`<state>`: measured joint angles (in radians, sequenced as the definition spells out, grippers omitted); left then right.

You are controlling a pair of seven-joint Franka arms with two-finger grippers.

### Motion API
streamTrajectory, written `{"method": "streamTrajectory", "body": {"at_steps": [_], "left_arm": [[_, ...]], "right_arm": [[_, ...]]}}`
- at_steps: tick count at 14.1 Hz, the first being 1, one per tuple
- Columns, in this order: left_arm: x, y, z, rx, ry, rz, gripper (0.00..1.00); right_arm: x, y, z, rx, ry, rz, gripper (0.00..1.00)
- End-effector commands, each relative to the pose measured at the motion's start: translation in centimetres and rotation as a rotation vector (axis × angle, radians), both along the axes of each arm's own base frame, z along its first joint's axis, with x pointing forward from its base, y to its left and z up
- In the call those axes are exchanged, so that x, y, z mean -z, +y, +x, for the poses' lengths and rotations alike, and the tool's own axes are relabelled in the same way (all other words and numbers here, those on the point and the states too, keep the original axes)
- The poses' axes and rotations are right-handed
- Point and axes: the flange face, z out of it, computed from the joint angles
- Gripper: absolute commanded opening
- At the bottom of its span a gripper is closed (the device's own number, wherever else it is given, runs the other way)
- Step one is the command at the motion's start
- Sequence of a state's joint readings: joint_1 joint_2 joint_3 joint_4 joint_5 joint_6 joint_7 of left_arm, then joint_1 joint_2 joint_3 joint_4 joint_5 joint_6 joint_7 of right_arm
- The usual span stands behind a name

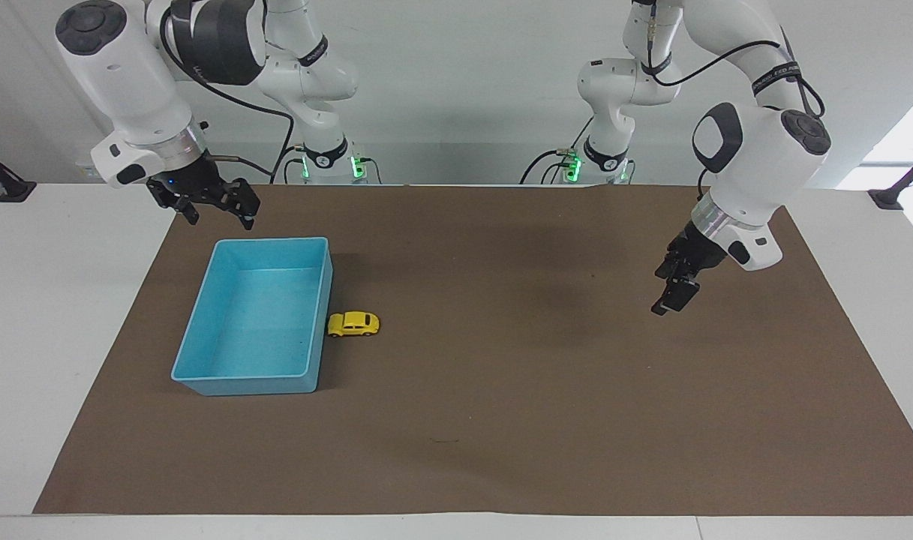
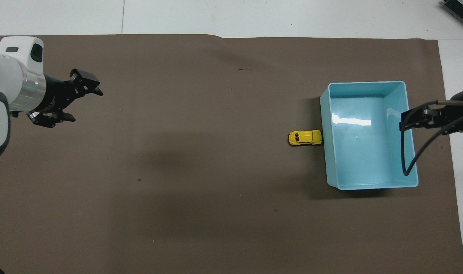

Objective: Wind up and store yellow beetle car
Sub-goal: 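Retract the left gripper while the right gripper lifts from the bin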

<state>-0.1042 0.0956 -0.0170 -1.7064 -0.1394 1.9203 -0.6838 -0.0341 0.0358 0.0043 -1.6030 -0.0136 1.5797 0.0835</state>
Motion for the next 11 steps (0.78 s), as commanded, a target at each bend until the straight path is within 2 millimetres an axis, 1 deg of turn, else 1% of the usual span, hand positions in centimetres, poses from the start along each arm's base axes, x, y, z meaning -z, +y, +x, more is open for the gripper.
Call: {"method": "streamTrajectory", "body": {"at_steps": [1, 3, 4, 5, 6, 8, 9, 11], "left_arm": [[-1.9, 1.5, -1.0, 0.104, -0.012, 0.029, 1.00], [-2.4, 1.6, -1.4, 0.194, -0.022, 0.079, 1.00], [-2.7, 1.8, -1.6, 0.236, -0.023, 0.103, 1.00], [-2.9, 1.9, -1.8, 0.280, -0.024, 0.117, 1.00], [-3.4, 2.1, -2.1, 0.335, -0.035, 0.135, 1.00], [-4.3, 2.5, -2.9, 0.453, -0.028, 0.150, 1.00], [-4.7, 3.4, -3.2, 0.498, -0.032, 0.156, 1.00], [-5.5, 4.4, -3.7, 0.581, -0.039, 0.164, 1.00]], "right_arm": [[-0.5, 0.5, -0.6, 0.026, -0.016, 0.050, 1.00], [-0.3, 0.9, -0.7, 0.126, -0.008, 0.046, 1.00], [-0.2, 1.4, -1.1, 0.180, -0.007, 0.044, 1.00], [0.2, 2.0, -1.4, 0.219, -0.001, 0.042, 1.00], [0.1, 2.7, -1.6, 0.268, -0.012, 0.040, 1.00], [0.7, 4.3, -2.2, 0.372, -0.021, 0.037, 1.00], [0.8, 4.8, -2.6, 0.425, -0.020, 0.035, 1.00], [1.1, 5.5, -2.9, 0.523, -0.006, 0.055, 1.00]]}}
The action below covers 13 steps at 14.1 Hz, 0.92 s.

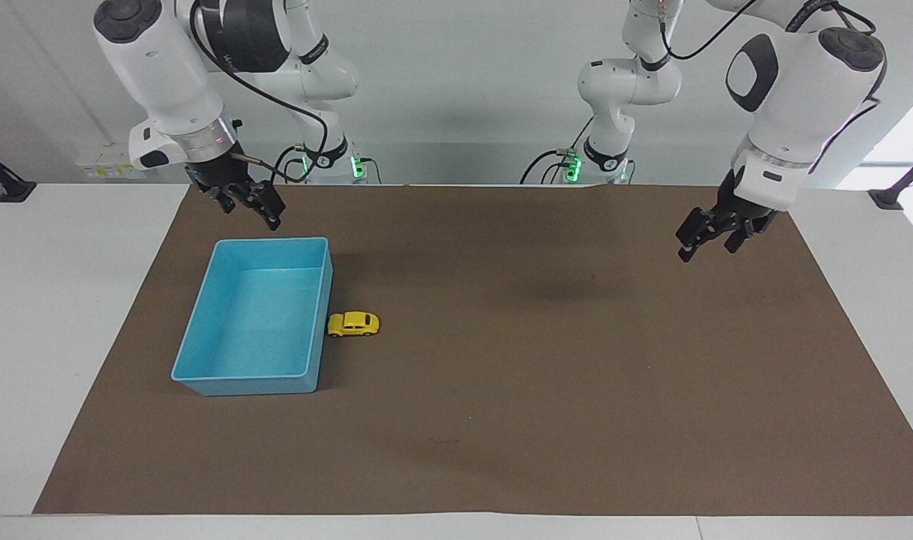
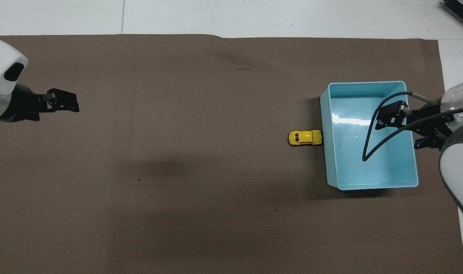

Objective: Wind up and store yellow beetle car
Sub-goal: 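Move the right gripper over the car beside the bin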

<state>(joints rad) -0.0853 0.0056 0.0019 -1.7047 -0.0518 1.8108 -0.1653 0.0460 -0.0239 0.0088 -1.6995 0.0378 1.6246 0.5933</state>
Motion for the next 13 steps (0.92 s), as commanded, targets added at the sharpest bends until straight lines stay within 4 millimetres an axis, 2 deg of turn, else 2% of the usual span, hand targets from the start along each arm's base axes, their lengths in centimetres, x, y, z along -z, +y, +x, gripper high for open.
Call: {"method": "streamTrajectory", "body": {"at_steps": [1, 3, 5, 6, 9, 13], "left_arm": [[-1.3, 1.5, -1.2, 0.101, 0.015, 0.032, 1.00], [-2.3, 2.2, -1.8, 0.140, 0.028, 0.037, 1.00], [-4.5, 2.3, -2.3, 0.148, 0.046, 0.067, 1.00], [-4.9, 2.3, -2.6, 0.149, 0.062, 0.070, 1.00], [-5.0, 1.9, -3.3, 0.153, 0.078, 0.067, 1.00], [-5.1, 1.4, -3.2, 0.157, 0.071, 0.061, 1.00]], "right_arm": [[0.7, 0.4, -1.2, 0.140, 0.004, 0.041, 1.00], [1.9, 0.7, -1.0, 0.263, 0.010, 0.051, 1.00], [2.9, 2.4, -0.9, 0.352, 0.005, 0.049, 1.00], [3.4, 2.9, -0.8, 0.395, 0.004, 0.046, 1.00], [4.8, 5.0, -0.6, 0.519, -0.021, 0.052, 1.00], [7.8, 8.1, -0.1, 0.669, -0.007, 0.044, 1.00]]}}
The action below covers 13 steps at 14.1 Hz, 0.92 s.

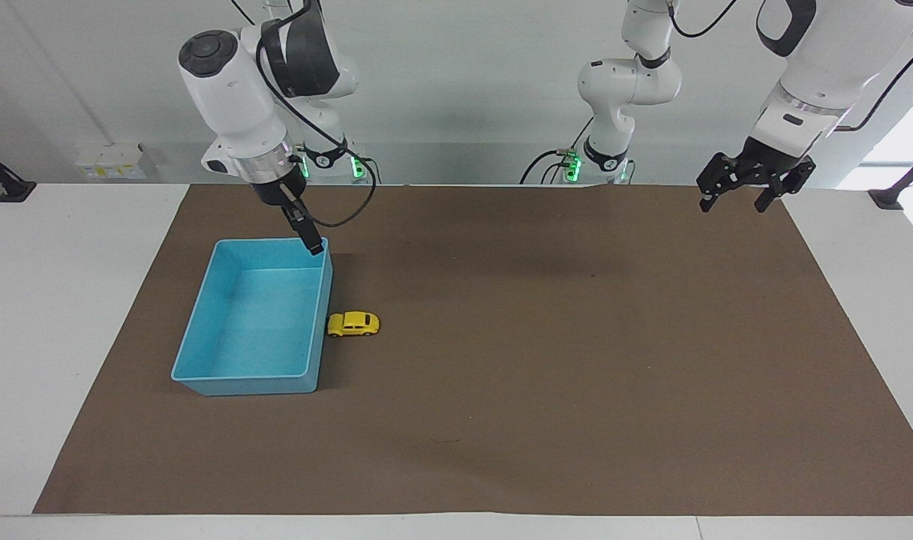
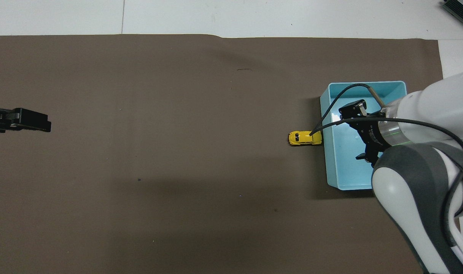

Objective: Wind up and store yellow beetle car
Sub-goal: 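Move the right gripper over the car beside the bin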

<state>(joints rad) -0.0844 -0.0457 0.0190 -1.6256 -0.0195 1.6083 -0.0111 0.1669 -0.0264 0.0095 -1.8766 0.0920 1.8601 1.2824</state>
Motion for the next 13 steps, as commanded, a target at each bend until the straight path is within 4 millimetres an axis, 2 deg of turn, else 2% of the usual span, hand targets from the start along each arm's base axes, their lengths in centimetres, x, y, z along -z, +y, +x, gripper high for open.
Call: {"method": "streamTrajectory", "body": {"at_steps": [1, 4, 8, 9, 10, 13], "left_arm": [[-0.4, 0.0, -0.3, 0.009, 0.004, 0.016, 1.00], [-0.9, 0.7, -0.5, 0.000, 0.004, 0.015, 1.00], [-1.3, 1.1, -1.3, -0.011, 0.032, 0.016, 1.00], [-2.2, 1.0, -1.7, -0.011, 0.011, 0.013, 1.00], [-3.1, 0.8, -2.3, -0.008, -0.009, 0.012, 1.00], [-3.4, 0.4, -2.2, 0.007, -0.023, 0.007, 1.00]], "right_arm": [[2.4, 1.7, 0.2, 0.109, 0.000, 0.011, 1.00], [5.2, 3.8, 0.2, 0.167, -0.019, 0.016, 1.00], [8.9, 5.4, -0.2, 0.205, -0.041, 0.010, 1.00], [10.1, 6.5, -0.3, 0.219, -0.043, 0.005, 1.00], [11.1, 6.7, 0.0, 0.251, -0.045, 0.007, 1.00], [13.8, 6.7, 0.9, 0.293, -0.039, 0.002, 1.00]]}}
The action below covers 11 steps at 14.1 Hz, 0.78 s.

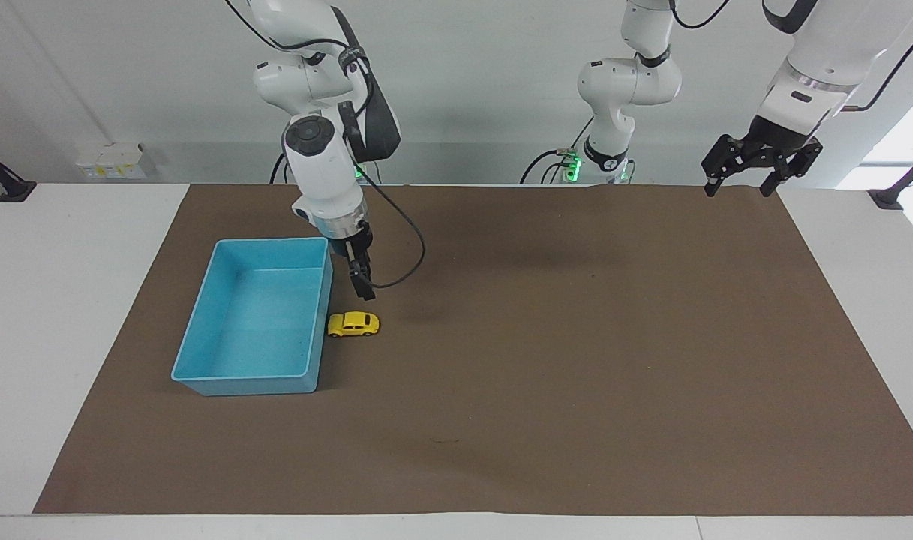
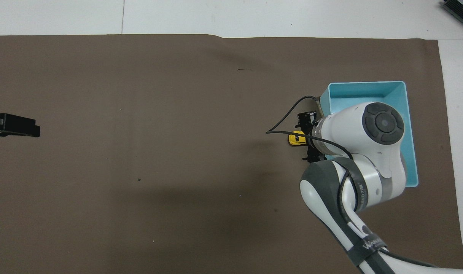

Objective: Wind up and store yellow beetle car
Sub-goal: 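Lower the right gripper and grasp the yellow car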

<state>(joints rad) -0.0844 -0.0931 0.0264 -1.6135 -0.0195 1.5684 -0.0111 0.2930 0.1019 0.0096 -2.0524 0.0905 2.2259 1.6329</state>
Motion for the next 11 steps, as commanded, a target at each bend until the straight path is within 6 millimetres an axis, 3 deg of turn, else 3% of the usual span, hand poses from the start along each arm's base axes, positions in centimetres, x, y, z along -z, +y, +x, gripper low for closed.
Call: {"method": "streamTrajectory", "body": {"at_steps": [1, 9, 11], "left_arm": [[-0.7, -0.5, -0.5, 0.025, -0.005, 0.010, 1.00], [-0.5, -0.6, -0.7, 0.024, 0.003, -0.005, 1.00], [-0.6, -0.3, -0.9, 0.020, 0.007, -0.005, 1.00]], "right_arm": [[2.5, -0.4, 0.7, 0.046, 0.002, -0.016, 1.00], [8.7, -0.6, 2.2, -0.004, -0.028, -0.105, 1.00], [8.9, -0.7, 2.6, -0.022, -0.051, -0.135, 1.00]]}}
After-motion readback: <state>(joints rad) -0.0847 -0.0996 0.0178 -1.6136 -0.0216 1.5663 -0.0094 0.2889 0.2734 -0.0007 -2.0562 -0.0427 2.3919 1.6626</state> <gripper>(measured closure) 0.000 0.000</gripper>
